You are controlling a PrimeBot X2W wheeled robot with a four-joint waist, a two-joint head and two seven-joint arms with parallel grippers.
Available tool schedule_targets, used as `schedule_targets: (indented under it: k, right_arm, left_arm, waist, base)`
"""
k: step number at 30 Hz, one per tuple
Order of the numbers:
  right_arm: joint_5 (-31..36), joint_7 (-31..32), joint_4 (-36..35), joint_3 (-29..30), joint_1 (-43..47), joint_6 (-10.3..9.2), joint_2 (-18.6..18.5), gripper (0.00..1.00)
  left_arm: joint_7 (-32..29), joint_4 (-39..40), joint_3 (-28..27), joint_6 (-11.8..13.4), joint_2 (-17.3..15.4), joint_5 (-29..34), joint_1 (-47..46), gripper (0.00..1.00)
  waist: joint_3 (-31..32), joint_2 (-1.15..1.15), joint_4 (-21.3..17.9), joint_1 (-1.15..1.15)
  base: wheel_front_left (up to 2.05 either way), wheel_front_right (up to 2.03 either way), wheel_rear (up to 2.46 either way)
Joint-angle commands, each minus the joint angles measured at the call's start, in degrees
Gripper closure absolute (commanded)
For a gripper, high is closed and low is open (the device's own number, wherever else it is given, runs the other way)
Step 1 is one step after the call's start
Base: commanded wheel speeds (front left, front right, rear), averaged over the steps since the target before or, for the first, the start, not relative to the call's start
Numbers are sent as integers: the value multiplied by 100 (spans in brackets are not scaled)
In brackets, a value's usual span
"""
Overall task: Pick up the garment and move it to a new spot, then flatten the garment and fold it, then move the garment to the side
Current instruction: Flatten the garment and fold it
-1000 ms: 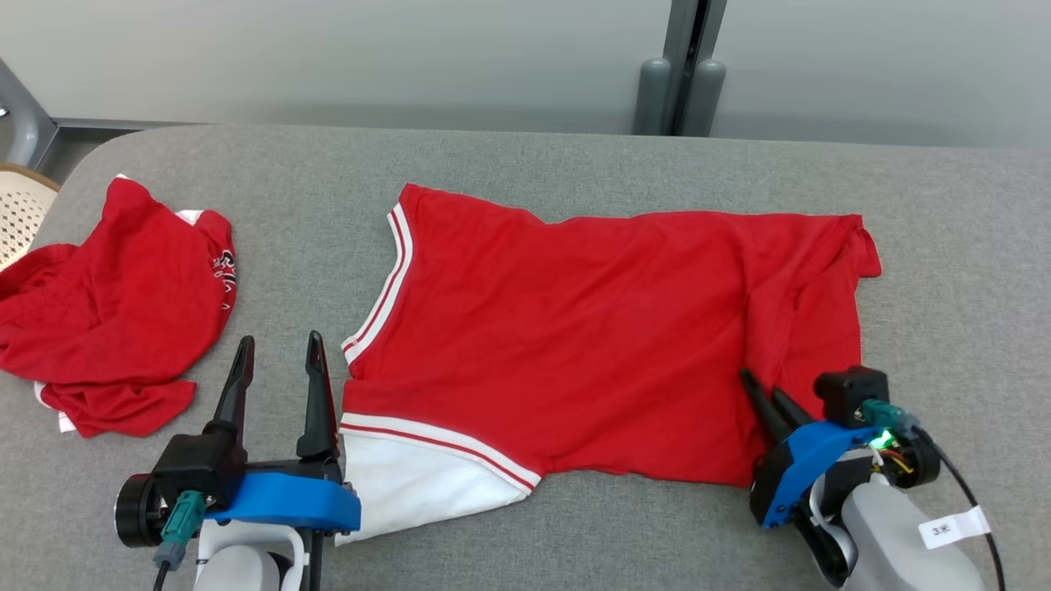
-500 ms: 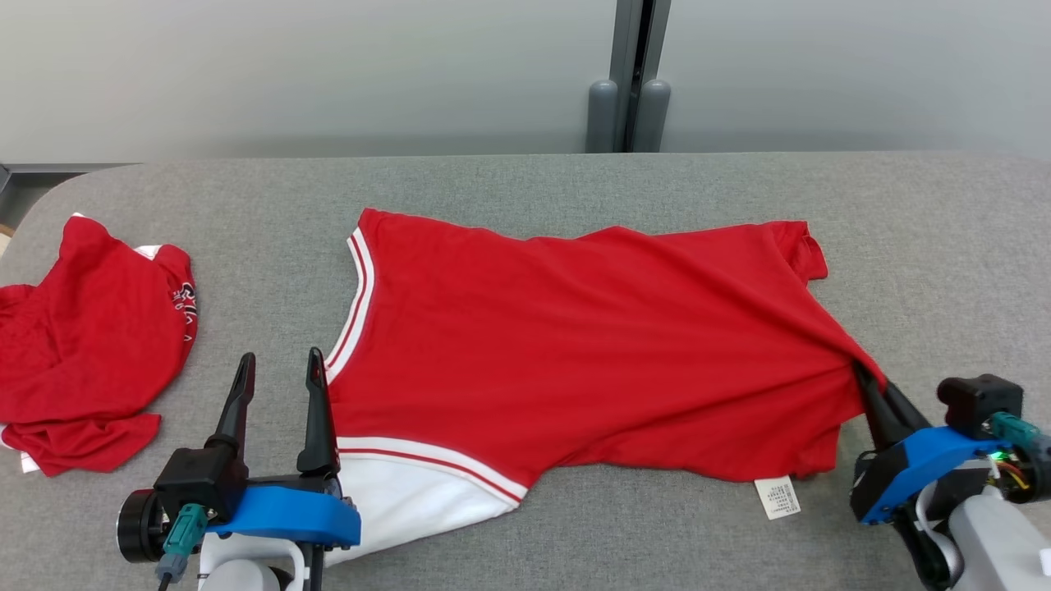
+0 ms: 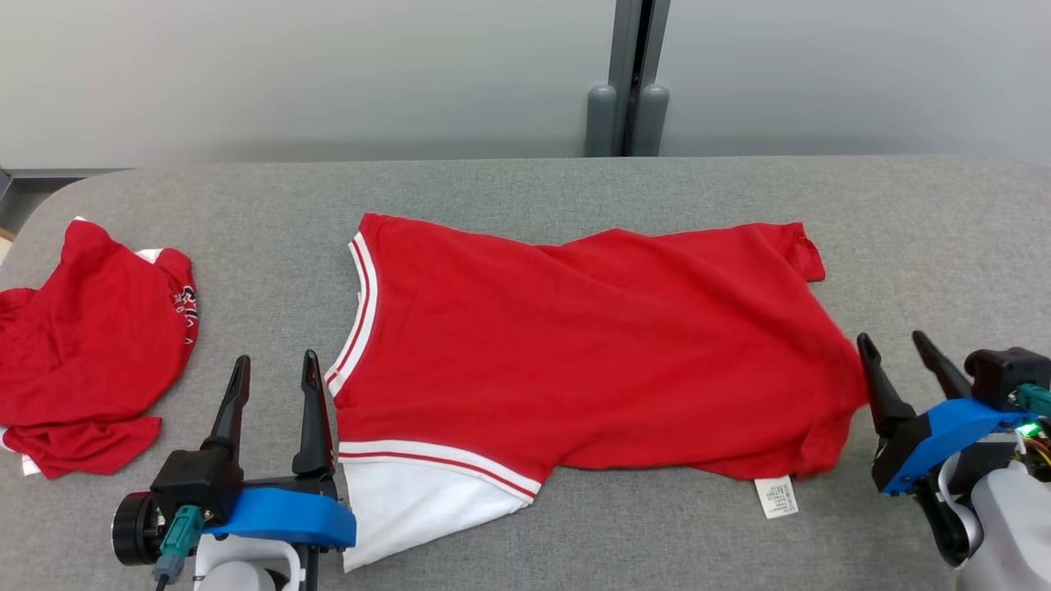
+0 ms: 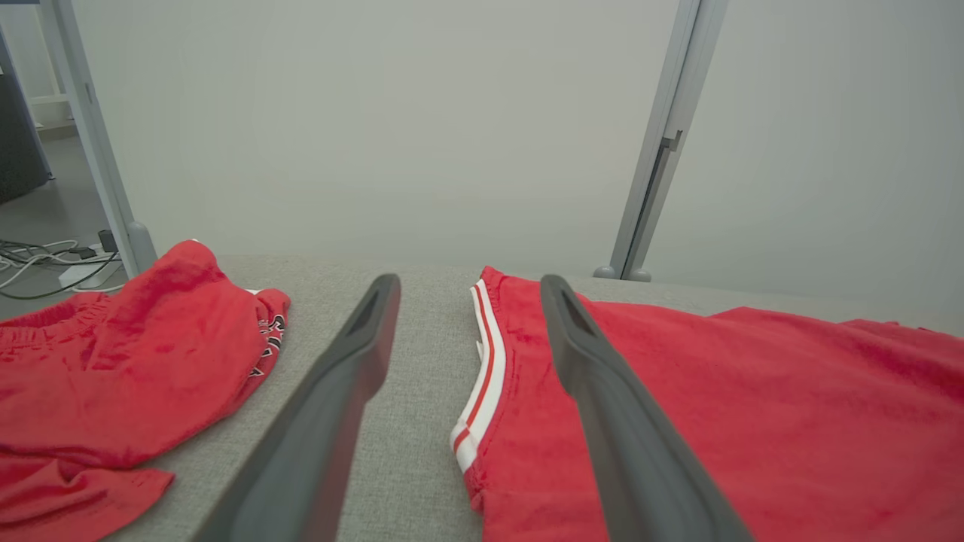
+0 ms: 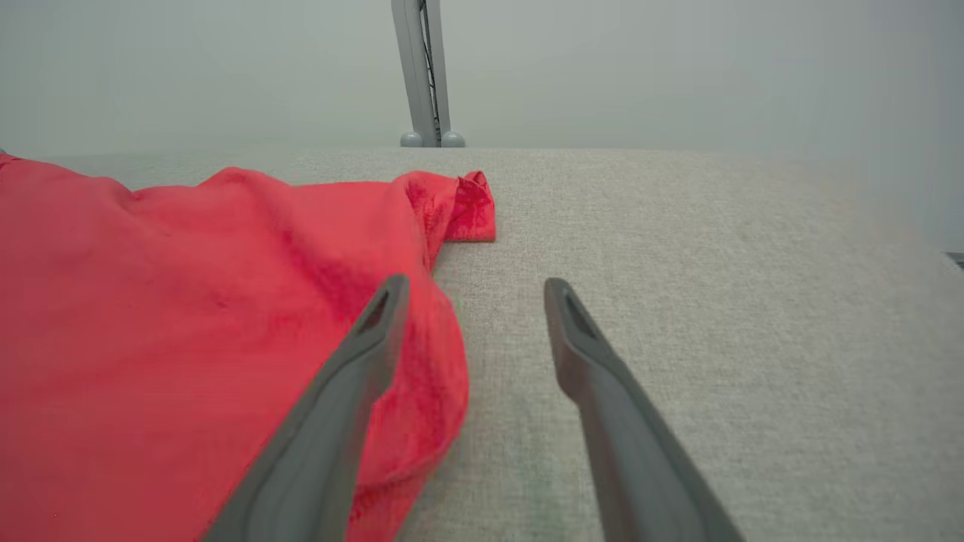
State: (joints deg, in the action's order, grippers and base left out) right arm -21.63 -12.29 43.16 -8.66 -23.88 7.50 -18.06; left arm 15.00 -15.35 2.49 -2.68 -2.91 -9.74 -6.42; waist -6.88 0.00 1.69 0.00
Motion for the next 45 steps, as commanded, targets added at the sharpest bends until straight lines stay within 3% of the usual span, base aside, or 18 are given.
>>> schedule_targets:
  k: [1,8,16,21,27,45]
  right_arm:
    - [49,-85,64,74,-78,-1,-32,0]
    - [309,-285,-136,484,45,-1,-40,0]
    - [802,-297,-1925,1108,880,-1,507,0]
    - [1110,-299,-2942,1168,1442,-1,929,0]
    - [1374,-296,-3691,1112,1916,-1,1263,0]
    - [1445,-296,-3501,974,2147,-1,1493,0]
  left_arm:
    - [27,-2,-31,-12,4,27,13,0]
    - [27,30,-117,-17,3,79,122,0]
    - [27,75,-191,-38,3,137,247,0]
    - [27,71,-237,-71,4,204,262,0]
    - [27,61,-252,-92,3,288,298,0]
    - [27,-273,-55,-178,4,354,393,0]
  waist:
    - [19,0,-26,0]
    - [144,0,-197,0]
    - [251,0,-350,0]
    - [288,0,-361,0]
    - [326,0,-296,0]
    - [342,0,-162,0]
  base:
    - [0,0,0]
    - [0,0,0]
    - [0,0,0]
    - [0,0,0]
    - [0,0,0]
    - [0,0,0]
